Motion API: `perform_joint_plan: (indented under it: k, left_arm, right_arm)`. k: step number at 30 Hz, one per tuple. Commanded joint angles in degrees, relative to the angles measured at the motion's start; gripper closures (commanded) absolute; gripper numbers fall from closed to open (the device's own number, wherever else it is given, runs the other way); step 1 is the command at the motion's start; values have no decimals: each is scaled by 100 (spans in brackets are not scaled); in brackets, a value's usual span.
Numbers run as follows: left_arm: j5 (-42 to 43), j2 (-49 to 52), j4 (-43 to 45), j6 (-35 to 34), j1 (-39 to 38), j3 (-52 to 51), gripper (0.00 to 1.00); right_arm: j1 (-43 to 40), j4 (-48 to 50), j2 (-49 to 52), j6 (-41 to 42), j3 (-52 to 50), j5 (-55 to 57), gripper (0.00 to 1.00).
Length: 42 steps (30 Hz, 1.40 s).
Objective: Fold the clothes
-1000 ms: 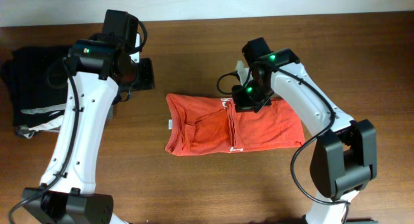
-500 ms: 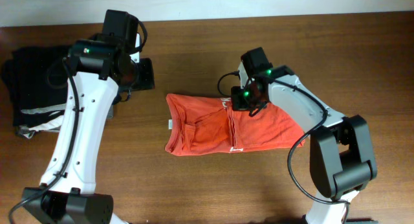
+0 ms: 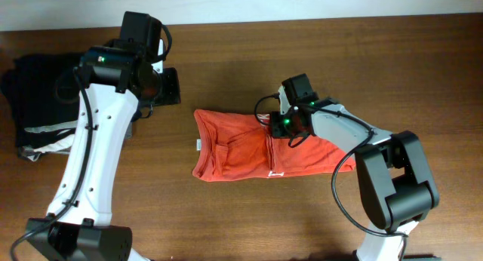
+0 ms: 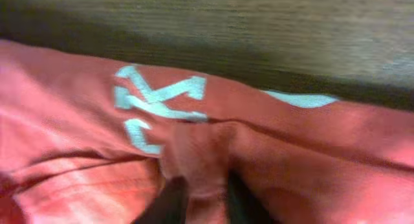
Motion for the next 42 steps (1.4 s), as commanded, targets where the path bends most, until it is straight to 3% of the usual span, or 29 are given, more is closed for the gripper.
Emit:
perform_joint_plan:
  k: [1,10,17,24,29,34,42]
  left_arm:
    - [-61,-42,17,-76,4,-63,48]
    - [-63,-42,-26,-76,4,-63,48]
    - [-59,-33,-26,-76,0,-63,48]
    - [-57,35,-26,-79,-2,-63,48]
    - [-13,48,-31,-76,-7,-63,48]
    - [-13,48,-24,-76,-7,-105,48]
    - [-13,87,44,-76,-7,-181,48]
  right_arm:
    - [-229,-269,-374,-251,479,-691,56]
    - [-1480,-3272,-1307,-848,1755,179,54]
    - [-2726,-4181,-1305,-1989,1609,382,53]
    - [-3182,-3897,-1126,-2485,977,-55,53]
    - [-3139,-3136,-1029,-2481,358,-68,53]
    - [-3139,-2120,-1027,-2461,-417,-68,43]
    - [-3139,-933,-1019,-2459,-1412,-308,38]
